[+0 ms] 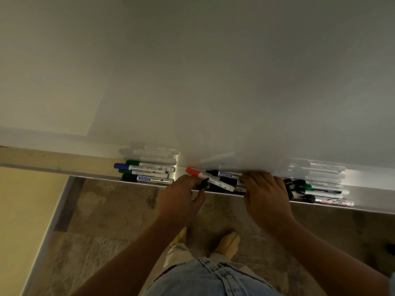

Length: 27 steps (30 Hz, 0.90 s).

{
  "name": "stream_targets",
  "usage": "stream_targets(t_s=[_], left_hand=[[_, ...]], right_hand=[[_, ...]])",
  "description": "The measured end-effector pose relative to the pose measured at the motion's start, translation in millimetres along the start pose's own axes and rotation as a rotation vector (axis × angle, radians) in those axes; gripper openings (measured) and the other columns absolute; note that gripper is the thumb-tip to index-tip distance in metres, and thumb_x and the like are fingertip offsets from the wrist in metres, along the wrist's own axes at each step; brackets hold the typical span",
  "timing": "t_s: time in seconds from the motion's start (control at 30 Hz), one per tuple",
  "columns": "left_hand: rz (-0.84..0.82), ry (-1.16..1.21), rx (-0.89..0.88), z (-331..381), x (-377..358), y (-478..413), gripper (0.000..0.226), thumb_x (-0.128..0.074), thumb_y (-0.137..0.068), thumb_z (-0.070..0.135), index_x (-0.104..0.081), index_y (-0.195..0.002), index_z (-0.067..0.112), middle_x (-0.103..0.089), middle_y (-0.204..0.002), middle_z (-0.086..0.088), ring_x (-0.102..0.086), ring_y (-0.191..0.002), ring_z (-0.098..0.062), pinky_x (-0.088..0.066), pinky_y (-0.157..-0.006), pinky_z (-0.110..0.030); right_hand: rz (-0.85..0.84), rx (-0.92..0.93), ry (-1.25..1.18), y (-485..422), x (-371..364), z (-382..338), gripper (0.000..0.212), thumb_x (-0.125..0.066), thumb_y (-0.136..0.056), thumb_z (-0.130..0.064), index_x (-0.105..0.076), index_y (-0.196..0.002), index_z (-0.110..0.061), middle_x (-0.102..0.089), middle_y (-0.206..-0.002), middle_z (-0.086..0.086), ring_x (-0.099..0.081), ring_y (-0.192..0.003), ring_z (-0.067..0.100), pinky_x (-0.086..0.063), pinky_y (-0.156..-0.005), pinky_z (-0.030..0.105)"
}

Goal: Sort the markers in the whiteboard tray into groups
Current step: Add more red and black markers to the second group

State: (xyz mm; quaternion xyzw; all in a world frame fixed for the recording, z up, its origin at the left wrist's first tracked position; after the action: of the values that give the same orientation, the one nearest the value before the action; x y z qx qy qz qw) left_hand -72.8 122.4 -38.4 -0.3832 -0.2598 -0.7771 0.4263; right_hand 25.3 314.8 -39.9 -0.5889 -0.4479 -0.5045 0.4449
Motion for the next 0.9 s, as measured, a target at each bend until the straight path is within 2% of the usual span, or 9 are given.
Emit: stream_targets(t_s=[0.17, 0.3, 0.47, 0.6, 0.73, 0.9], left_hand=[[-0.032, 0.031, -0.015, 4, -5, 1, 0.020, -0.066, -0.083, 0.032, -0.066, -0.103, 0.029, -0.065, -0.094, 0.011, -0.052, -0.068, -0.001, -0.030, -0.056, -0.010], [-0.050, 0.071, -0.006, 7, -8, 1, 0.021, -0.066, -0.084, 0.031, -0.066, -0.104, 0.026, -0.066, -0.097, 0.009, -0.058, -0.073, -0.005, -0.045, -0.063, -0.022], [-0.063, 0.086, -0.021, 13, -13, 2, 0.021, -0.066, -0.085, 0.031, -0.066, -0.105, 0.025, -0.064, -0.097, 0.010, -0.057, -0.075, -0.004, -0.045, -0.065, -0.021], [-0.064, 0.117, -0.016, 16, -15, 3, 0.020, -0.066, -0.085, 0.029, -0.066, -0.104, 0.023, -0.062, -0.095, 0.010, -0.059, -0.077, -0.005, -0.051, -0.067, -0.026], [-0.056, 0.120, -0.007, 16, -15, 3, 0.018, -0.066, -0.085, 0.029, -0.066, -0.102, 0.024, -0.053, -0.089, 0.017, -0.056, -0.076, -0.003, -0.044, -0.065, -0.019], [-0.045, 0.148, -0.002, 14, -12, 4, 0.018, -0.069, -0.083, 0.023, -0.067, -0.100, 0.020, -0.052, -0.086, 0.016, -0.051, -0.071, 0.003, -0.032, -0.061, -0.007]], right_hand=[[-0.013, 0.030, 0.001, -1, -6, 0, 0.042, -0.075, -0.071, -0.014, -0.063, -0.111, -0.015, -0.067, -0.111, 0.007, -0.058, -0.107, 0.028, -0.047, -0.087, 0.044], [0.007, 0.037, -0.035, 0, -13, 2, 0.040, -0.072, -0.074, -0.016, -0.058, -0.112, -0.015, -0.064, -0.111, 0.006, -0.055, -0.107, 0.027, -0.046, -0.088, 0.043], [0.024, 0.052, -0.098, 1, -18, 3, 0.044, -0.072, -0.074, -0.016, -0.053, -0.114, -0.015, -0.062, -0.112, 0.007, -0.052, -0.109, 0.026, -0.047, -0.090, 0.042], [0.003, 0.060, -0.147, 4, -21, 5, 0.044, -0.070, -0.078, -0.013, -0.055, -0.119, -0.009, -0.061, -0.117, 0.012, -0.054, -0.113, 0.029, -0.050, -0.094, 0.044], [0.022, 0.104, -0.203, 9, -17, 8, 0.041, -0.075, -0.077, -0.005, -0.061, -0.116, -0.004, -0.064, -0.116, 0.016, -0.058, -0.112, 0.032, -0.052, -0.094, 0.044], [0.080, 0.143, -0.291, 7, -4, 17, 0.039, -0.076, -0.076, 0.004, -0.067, -0.114, -0.001, -0.065, -0.113, 0.017, -0.063, -0.103, 0.032, -0.055, -0.087, 0.041]])
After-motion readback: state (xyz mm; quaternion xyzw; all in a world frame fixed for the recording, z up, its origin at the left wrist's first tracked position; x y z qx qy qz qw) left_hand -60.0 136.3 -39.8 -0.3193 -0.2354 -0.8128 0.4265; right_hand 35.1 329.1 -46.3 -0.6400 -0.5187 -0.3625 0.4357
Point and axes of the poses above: each hand's wrist, its own y-axis away from the middle knuckle, its own x-axis out of the back of the hand, z = x × y, the point moved 6 cm from there along -y, towards the middle knuckle
